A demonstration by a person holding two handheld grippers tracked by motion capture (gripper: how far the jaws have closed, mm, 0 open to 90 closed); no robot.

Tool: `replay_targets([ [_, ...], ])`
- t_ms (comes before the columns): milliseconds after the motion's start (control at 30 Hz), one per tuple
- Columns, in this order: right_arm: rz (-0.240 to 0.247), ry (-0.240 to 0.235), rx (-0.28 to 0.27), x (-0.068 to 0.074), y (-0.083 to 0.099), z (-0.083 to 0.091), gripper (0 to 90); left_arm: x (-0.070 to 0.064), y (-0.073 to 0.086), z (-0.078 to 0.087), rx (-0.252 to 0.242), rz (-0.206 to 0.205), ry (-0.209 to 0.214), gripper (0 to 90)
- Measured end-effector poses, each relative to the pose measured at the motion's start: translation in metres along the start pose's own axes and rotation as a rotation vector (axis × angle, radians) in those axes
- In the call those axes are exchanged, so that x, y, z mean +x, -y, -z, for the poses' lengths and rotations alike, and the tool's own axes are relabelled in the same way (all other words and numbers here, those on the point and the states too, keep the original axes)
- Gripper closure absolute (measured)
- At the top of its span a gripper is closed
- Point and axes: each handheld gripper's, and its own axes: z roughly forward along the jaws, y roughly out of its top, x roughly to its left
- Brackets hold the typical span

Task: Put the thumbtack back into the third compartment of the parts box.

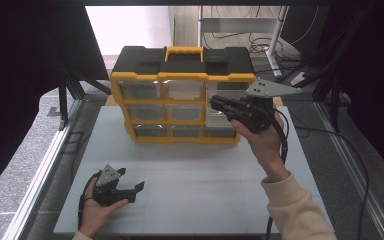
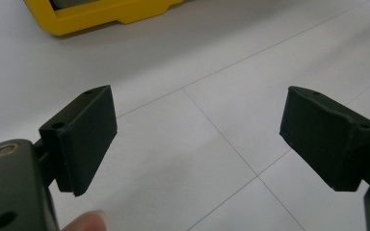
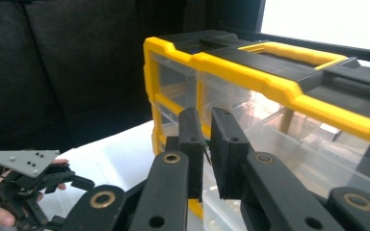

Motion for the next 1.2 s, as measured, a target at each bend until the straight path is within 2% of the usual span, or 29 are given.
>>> replay_targets([
  [267,-0.022,0.059,-0.008,-0.016,-0.005,0.003,83.0,0.000,0.000,0.000,0.000,0.000,0.000,13.4],
  [433,-0.030,0.098,-0.001,-0.025,-0.004,0.004,83.0,0.000,0.000,0.000,0.001,-0.002,-0.001,13.4],
  [467,-0.027,0.108,0.015,-0.027,-0.004,0.006,82.9,0.000,0.000,0.000,0.001,-0.001,-0.001,13.4],
  [500,-0.034,0.114,0.001,-0.028,-0.003,0.005,82.9,0.000,0.000,0.000,0.000,0.000,0.000,13.4],
  [567,-0.031,0.132,0.024,-0.031,-0.003,0.008,82.8,0.000,0.000,0.000,-0.001,0.000,-0.001,13.4],
  [633,-0.035,0.145,0.009,-0.033,-0.001,0.007,82.4,0.000,0.000,0.000,0.000,-0.001,-0.002,13.4],
  [667,-0.027,0.148,0.030,-0.033,-0.002,0.008,81.9,0.000,0.000,0.000,0.000,-0.002,-0.002,13.4],
  [700,-0.022,0.136,0.041,-0.034,-0.002,0.008,80.0,0.000,0.000,0.000,0.000,-0.001,-0.001,13.4],
  [833,0.001,0.147,0.039,-0.029,-0.001,0.003,56.8,0.000,0.000,0.000,0.001,0.001,-0.001,13.4],
  [900,0.006,0.128,0.036,-0.027,-0.001,0.003,50.3,0.001,0.000,-0.001,0.002,0.001,-0.002,13.4],
  [1100,-0.003,0.127,0.032,-0.024,-0.001,0.002,38.0,0.000,0.000,-0.001,0.001,-0.002,-0.001,13.4],
  [1200,-0.008,0.106,0.017,-0.023,0.000,0.002,34.0,0.000,0.000,0.000,-0.001,0.000,-0.001,13.5],
])
